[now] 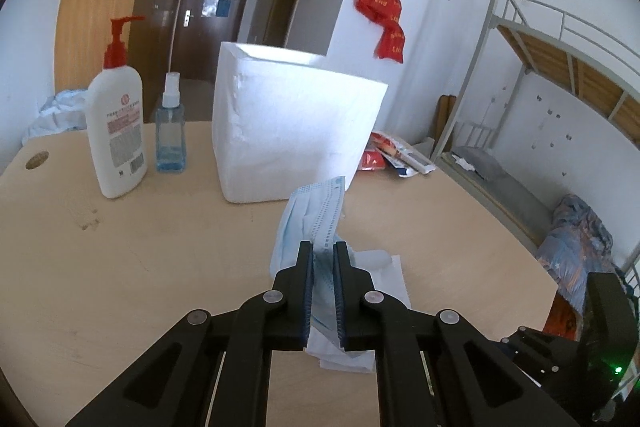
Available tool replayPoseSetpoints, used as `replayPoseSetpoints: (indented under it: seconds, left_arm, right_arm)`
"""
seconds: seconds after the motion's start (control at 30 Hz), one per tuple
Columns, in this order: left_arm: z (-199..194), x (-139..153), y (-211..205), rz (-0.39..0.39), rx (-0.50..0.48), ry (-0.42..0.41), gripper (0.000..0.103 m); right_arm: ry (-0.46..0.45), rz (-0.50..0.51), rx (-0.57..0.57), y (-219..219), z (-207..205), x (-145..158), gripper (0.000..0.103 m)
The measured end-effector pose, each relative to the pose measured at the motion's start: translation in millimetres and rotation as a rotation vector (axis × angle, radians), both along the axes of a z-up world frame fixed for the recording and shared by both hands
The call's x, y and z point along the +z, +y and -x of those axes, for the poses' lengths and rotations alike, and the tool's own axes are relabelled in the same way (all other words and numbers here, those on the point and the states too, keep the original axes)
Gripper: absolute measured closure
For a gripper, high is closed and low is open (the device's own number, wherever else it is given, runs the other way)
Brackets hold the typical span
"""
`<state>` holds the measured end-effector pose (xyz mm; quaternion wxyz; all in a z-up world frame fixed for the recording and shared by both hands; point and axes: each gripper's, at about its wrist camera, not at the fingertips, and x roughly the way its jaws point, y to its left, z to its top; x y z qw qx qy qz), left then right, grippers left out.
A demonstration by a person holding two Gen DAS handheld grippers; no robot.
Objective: Organize soft objects
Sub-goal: 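Close the left tool on the blue mask while the right tool closes on the green packet, then lift the blue mask with the left tool while the right tool lifts the green packet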
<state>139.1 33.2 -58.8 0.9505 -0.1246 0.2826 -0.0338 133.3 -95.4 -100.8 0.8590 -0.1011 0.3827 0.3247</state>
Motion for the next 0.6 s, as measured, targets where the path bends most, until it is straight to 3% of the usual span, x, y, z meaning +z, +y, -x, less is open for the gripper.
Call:
replayPoseSetpoints:
  seconds: [0.13, 0.3, 0.6]
  left_arm:
    - [4.1, 3.7, 1.7, 0.001, 0.004, -0.009, 0.093]
    - [10.4, 9.8, 2.3, 0.001, 0.013, -0.025, 0.093]
    - [23.0, 14.6, 2.0, -0.005, 0.025, -0.047, 0.093]
  right_arm:
    - [0.007, -0.005, 0.004, 1.5, 0.5, -1.4, 0.033]
    - [0.034, -0.042, 0.003, -1.8, -1.4, -3.2, 0.065]
    - [0.024, -0.072, -0.021, -8.4, 2.1, 0.7, 0.075]
